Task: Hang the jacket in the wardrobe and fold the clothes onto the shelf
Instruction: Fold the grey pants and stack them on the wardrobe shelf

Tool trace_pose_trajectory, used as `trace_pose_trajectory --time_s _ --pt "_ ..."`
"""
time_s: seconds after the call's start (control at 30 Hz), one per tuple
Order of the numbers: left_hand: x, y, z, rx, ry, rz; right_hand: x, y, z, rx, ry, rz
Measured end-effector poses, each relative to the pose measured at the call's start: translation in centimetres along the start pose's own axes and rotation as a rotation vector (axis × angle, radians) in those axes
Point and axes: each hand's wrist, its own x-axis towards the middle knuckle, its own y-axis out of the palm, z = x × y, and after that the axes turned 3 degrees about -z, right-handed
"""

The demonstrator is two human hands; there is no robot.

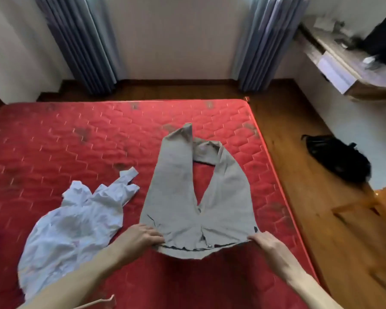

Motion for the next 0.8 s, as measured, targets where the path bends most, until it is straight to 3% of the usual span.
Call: trace_pose_trajectory --time_s 0.07,0.17,0.27,0.37,0.47,0.63,0.8 --pt "-1.3 1.3 -0.7 -0.065 -0.074 0.065 -1.0 1.1 0.5 0.044 0.022 0.058" --pt "-1.4 -1.0 -1.2 -0.110 -0.242 0.039 -1.0 -0.8 0.6 0.108 0.121 0.016" --pt "0.0 -6.3 -2.0 -0.240 -0.380 -0.098 -0.4 -5.5 2.6 0.203 0.236 -0.164" --pt "1.6 -12.5 -3.5 -0.407 -0.412 -0.336 0.0 -12.0 7.2 0.397 0.272 -0.336" --pt "2.2 -19.2 -5.2 -0.480 -0.348 -0.468 -0.8 -18.1 11.8 0.612 0.189 -0.453" --pt "2.2 -30.9 -9.9 -0.509 -0.202 -0.602 -4.6 -27.2 18.1 0.587 -0.057 -0.597" --pt "2.3 -39.4 -15.5 -0.566 0.039 -0.832 -2.6 -32.4 22.6 0.728 -0.337 -1.027"
